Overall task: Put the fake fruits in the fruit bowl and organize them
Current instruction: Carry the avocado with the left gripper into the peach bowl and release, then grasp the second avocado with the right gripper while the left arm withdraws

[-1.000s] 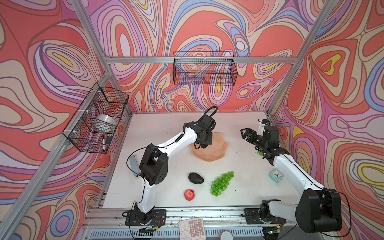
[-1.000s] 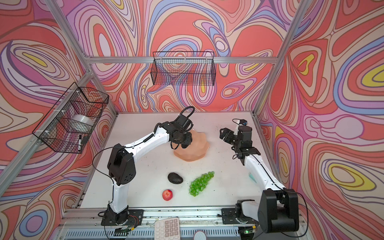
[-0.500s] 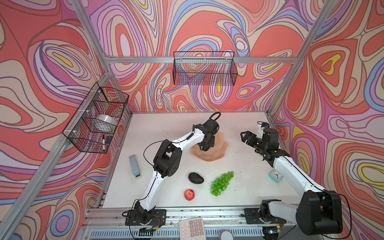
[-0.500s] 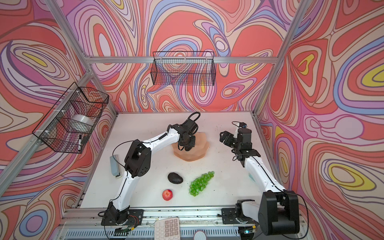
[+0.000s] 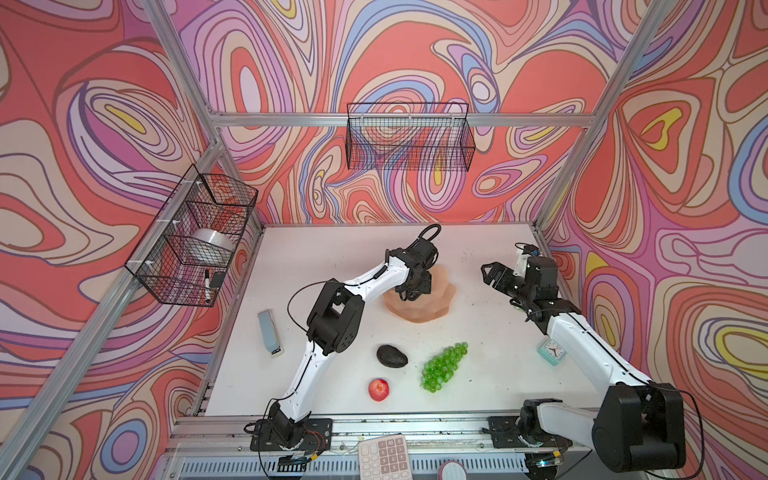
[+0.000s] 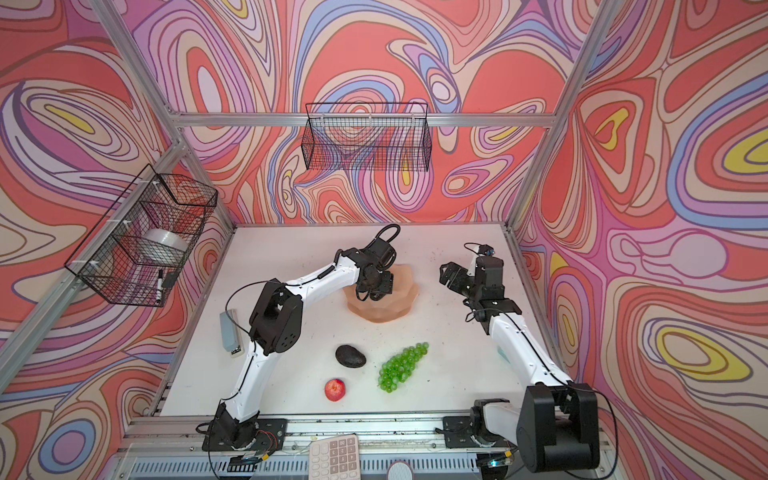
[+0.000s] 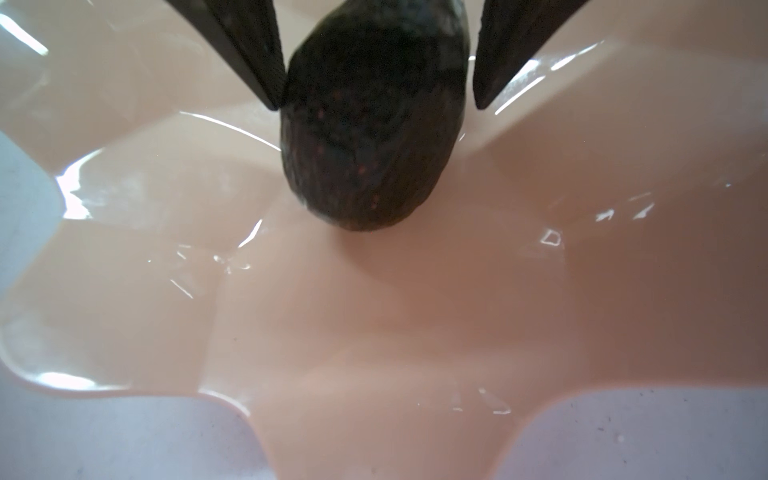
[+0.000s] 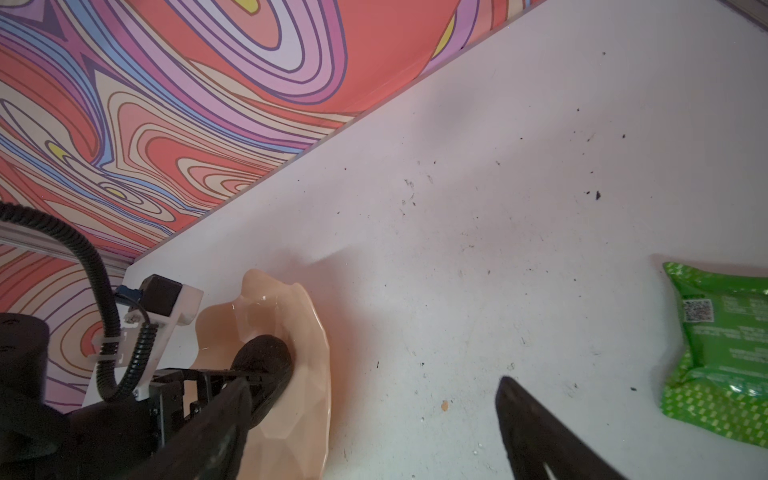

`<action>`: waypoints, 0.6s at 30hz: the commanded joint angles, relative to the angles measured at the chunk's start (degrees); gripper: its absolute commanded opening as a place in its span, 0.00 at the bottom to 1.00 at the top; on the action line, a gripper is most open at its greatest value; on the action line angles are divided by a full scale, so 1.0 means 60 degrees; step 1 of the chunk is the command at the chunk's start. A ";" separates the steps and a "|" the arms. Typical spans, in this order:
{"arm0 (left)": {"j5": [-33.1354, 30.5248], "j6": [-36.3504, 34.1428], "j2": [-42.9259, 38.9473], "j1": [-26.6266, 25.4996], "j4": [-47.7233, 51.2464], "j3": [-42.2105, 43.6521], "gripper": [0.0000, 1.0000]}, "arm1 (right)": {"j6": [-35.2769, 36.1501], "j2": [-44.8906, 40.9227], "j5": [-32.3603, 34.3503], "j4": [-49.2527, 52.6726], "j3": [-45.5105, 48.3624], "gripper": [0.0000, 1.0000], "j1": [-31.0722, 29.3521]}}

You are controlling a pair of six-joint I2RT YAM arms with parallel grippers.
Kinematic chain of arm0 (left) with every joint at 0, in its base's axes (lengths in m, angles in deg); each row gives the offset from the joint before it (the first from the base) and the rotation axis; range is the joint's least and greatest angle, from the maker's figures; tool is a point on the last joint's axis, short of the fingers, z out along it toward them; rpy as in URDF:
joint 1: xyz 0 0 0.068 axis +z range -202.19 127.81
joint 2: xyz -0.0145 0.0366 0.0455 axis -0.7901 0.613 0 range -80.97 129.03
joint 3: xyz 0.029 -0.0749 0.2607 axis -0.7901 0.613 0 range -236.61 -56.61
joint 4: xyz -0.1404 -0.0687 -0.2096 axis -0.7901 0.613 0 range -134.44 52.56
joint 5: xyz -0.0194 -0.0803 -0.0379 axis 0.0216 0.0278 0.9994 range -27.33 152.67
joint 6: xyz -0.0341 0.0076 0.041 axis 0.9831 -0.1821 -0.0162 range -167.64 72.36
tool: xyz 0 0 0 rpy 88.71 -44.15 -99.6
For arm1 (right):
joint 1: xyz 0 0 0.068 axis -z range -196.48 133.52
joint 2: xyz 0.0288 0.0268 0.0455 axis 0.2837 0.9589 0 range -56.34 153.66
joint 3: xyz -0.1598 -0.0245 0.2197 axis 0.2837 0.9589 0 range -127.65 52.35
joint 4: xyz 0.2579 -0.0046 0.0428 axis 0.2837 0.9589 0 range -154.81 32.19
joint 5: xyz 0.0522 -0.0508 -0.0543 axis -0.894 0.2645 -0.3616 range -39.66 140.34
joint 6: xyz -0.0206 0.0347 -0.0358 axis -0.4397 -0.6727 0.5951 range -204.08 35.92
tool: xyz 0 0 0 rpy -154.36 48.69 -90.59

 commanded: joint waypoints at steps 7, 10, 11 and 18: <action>-0.1262 0.0155 -0.4072 0.0295 -0.1747 0.2434 0.84 | 0.0771 -0.0131 -0.0549 0.0678 -0.0721 0.91 -0.0660; -0.2484 -0.0040 -0.5913 0.0340 -0.2690 0.4167 0.88 | 0.1427 -0.0066 -0.0112 0.1363 -0.1075 0.90 -0.1988; -0.2942 -0.0136 -0.6587 0.0361 -0.3000 0.4841 0.89 | 0.1650 -0.0058 0.0017 0.1569 -0.1164 0.90 -0.2568; -0.5063 0.0086 -1.0979 0.0958 -0.3806 0.9219 0.99 | 0.2526 0.0040 0.0208 0.2388 -0.1367 0.87 -0.5887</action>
